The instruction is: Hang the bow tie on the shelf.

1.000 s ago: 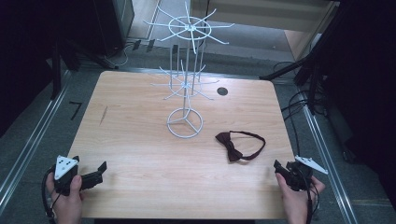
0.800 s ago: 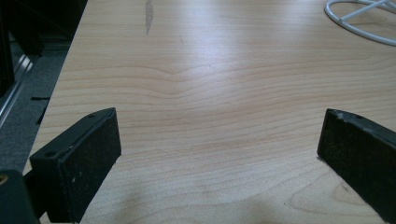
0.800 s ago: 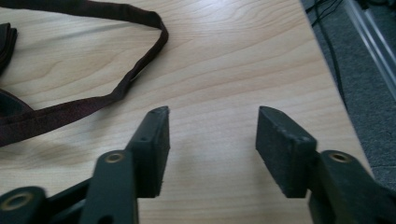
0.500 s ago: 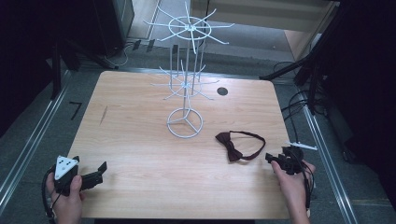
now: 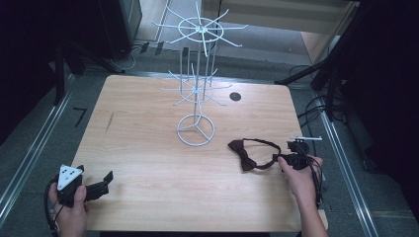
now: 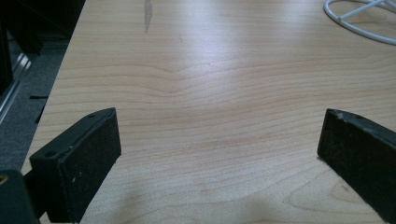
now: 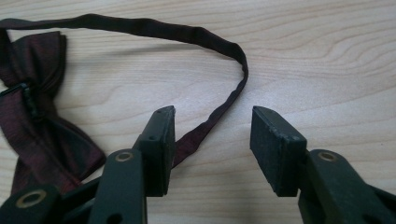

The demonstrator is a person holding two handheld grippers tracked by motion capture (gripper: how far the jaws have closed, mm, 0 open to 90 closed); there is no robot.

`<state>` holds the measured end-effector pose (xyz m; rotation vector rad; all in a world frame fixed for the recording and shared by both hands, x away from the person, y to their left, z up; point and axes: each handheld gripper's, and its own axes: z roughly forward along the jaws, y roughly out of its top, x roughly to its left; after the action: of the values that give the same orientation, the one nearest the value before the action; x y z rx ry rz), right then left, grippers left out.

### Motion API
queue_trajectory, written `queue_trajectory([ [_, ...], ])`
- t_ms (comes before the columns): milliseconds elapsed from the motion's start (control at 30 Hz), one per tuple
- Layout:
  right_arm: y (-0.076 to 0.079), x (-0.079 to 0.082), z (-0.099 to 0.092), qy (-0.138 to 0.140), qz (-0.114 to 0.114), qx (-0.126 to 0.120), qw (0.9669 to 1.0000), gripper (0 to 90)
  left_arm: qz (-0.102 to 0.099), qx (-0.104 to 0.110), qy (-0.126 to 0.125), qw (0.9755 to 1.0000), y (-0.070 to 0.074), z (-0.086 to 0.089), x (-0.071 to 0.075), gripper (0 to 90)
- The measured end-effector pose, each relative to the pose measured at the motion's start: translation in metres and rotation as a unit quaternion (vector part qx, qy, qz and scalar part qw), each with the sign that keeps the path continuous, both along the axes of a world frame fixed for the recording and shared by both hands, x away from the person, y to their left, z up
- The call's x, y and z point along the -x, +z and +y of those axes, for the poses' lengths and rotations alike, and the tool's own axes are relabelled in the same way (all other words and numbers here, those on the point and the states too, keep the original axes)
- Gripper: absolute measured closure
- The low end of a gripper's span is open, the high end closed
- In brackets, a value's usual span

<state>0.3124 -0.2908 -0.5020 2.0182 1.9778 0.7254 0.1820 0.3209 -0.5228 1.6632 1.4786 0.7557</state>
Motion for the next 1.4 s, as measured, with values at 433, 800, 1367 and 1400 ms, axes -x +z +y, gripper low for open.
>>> queue_trajectory([
  [433, -0.011, -0.014, 0.006, -0.026, 0.03, 0.004, 0.9992, 60.6, -0.002, -0.002, 0.002, 1.0, 0.0, 0.0, 0.0, 0.1],
  [800, -0.016, -0.017, 0.005, -0.033, 0.031, -0.001, 0.999, 86.6, -0.001, -0.002, 0.0, 1.0, 0.0, 0.0, 0.0, 0.1],
  [1367, 0.006, -0.002, 0.008, -0.022, -0.119, -0.028, 0.9922, 90.0, -0.003, -0.002, 0.002, 1.0, 0.0, 0.0, 0.0, 0.1],
  [1400, 0.009, -0.001, 0.009, -0.019, -0.135, -0.027, 0.9903, 90.0, -0.004, -0.002, 0.002, 1.0, 0.0, 0.0, 0.0, 0.1],
])
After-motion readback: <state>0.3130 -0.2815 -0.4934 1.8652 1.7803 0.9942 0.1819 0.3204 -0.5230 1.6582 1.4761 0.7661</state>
